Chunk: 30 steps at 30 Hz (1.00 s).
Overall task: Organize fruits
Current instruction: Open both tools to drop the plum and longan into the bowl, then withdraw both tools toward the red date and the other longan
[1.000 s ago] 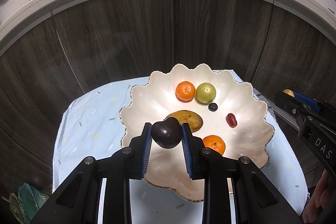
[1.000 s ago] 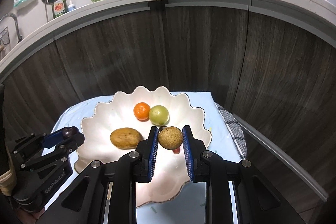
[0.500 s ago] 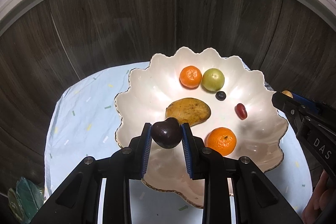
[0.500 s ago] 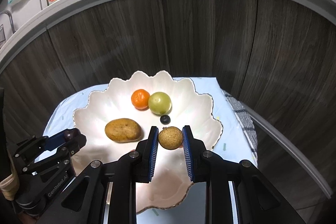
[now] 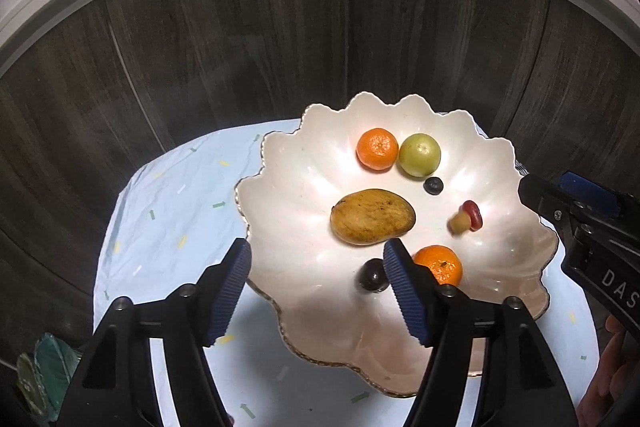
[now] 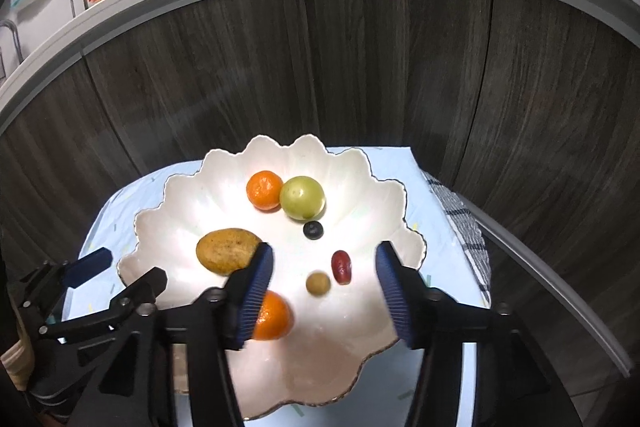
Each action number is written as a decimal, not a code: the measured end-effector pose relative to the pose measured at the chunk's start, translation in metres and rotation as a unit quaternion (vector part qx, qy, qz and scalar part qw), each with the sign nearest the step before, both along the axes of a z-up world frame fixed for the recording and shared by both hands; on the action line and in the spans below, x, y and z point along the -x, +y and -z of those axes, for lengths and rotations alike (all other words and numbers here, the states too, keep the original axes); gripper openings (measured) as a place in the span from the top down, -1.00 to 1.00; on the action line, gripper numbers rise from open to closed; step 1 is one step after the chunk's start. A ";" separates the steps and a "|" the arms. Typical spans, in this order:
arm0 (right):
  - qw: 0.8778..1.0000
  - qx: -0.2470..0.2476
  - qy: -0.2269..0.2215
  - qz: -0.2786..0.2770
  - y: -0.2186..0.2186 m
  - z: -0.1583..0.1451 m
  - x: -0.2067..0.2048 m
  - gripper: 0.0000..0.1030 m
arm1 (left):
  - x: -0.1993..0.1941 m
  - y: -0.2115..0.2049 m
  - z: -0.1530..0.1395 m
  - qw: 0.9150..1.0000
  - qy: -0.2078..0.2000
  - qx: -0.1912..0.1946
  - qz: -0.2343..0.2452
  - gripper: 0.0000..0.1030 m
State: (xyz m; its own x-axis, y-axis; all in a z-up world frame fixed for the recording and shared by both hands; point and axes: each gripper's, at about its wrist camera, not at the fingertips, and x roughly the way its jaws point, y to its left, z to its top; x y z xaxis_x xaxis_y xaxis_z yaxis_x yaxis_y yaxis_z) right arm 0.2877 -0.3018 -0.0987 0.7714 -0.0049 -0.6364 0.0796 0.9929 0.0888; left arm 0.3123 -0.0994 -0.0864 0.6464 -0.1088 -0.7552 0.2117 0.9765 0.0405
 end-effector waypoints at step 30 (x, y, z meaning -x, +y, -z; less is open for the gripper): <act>0.999 -0.004 -0.047 0.021 0.005 -0.048 0.045 -0.52 | 0.035 0.019 -0.058 0.998 -0.056 -0.001 -0.014 -0.74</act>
State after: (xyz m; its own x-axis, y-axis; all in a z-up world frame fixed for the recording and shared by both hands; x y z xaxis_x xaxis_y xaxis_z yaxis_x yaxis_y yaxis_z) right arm 0.2427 -0.2971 -0.0509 0.8264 -0.0338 -0.5621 0.1127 0.9879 0.1062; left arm 0.2773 -0.0807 -0.0283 0.7299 -0.0884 -0.6779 0.1785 0.9819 0.0641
